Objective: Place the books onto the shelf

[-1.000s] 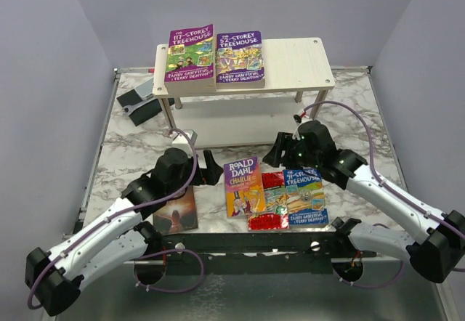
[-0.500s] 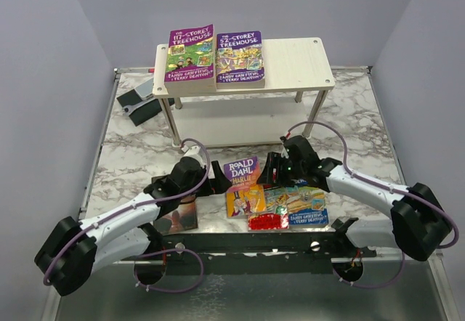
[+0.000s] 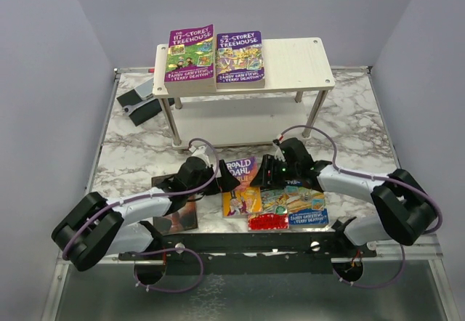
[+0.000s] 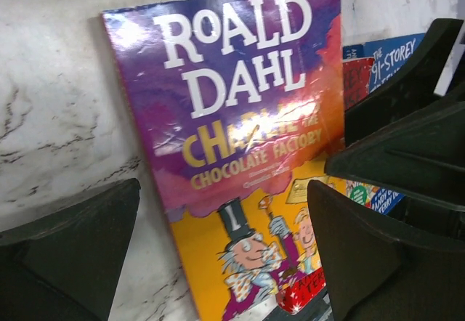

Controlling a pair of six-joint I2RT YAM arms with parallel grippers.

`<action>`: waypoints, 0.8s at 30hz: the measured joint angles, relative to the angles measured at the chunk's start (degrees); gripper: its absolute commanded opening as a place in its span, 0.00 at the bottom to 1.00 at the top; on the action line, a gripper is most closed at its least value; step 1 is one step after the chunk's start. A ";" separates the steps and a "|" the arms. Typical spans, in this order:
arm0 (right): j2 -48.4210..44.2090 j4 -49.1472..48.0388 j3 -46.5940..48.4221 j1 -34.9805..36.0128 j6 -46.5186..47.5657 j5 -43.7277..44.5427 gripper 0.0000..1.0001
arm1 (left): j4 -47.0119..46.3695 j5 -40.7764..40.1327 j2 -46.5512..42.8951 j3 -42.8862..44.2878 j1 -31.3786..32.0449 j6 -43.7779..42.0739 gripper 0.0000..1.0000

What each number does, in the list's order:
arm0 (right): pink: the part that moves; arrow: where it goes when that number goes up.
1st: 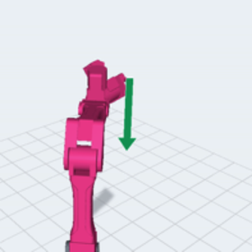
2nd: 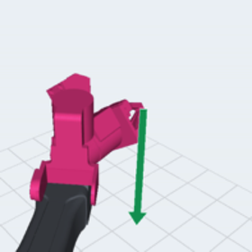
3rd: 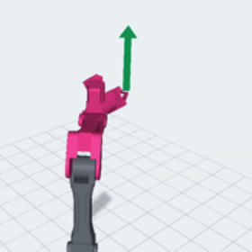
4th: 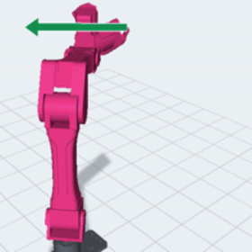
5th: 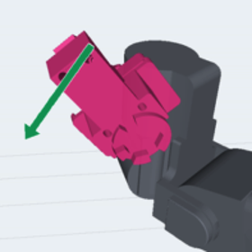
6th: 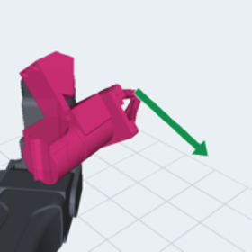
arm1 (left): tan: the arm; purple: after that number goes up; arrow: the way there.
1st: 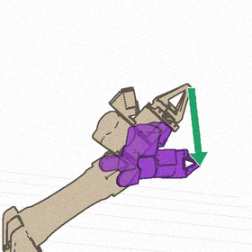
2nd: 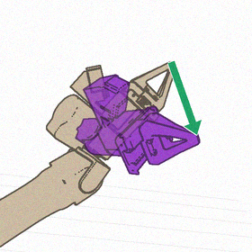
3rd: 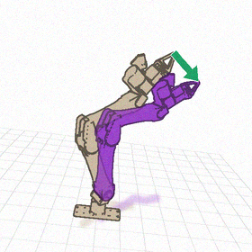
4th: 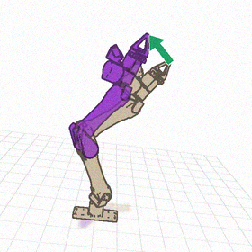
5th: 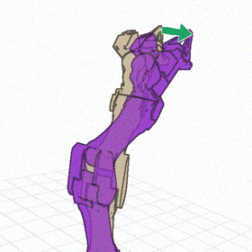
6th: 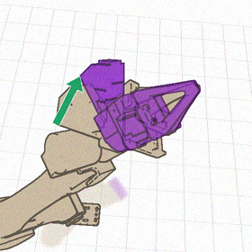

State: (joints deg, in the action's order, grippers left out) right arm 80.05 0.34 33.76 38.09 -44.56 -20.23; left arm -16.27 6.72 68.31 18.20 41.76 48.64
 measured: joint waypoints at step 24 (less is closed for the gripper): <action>-4.26 1.42 -0.81 -0.15 -1.92 -1.62 0.01 | -6.82 0.63 1.53 -1.97 0.24 0.81 0.99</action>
State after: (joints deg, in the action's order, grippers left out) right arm 75.79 1.76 32.95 37.93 -46.48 -21.85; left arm -23.09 7.35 69.84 16.23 42.00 49.45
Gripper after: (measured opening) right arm 0.049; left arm 0.982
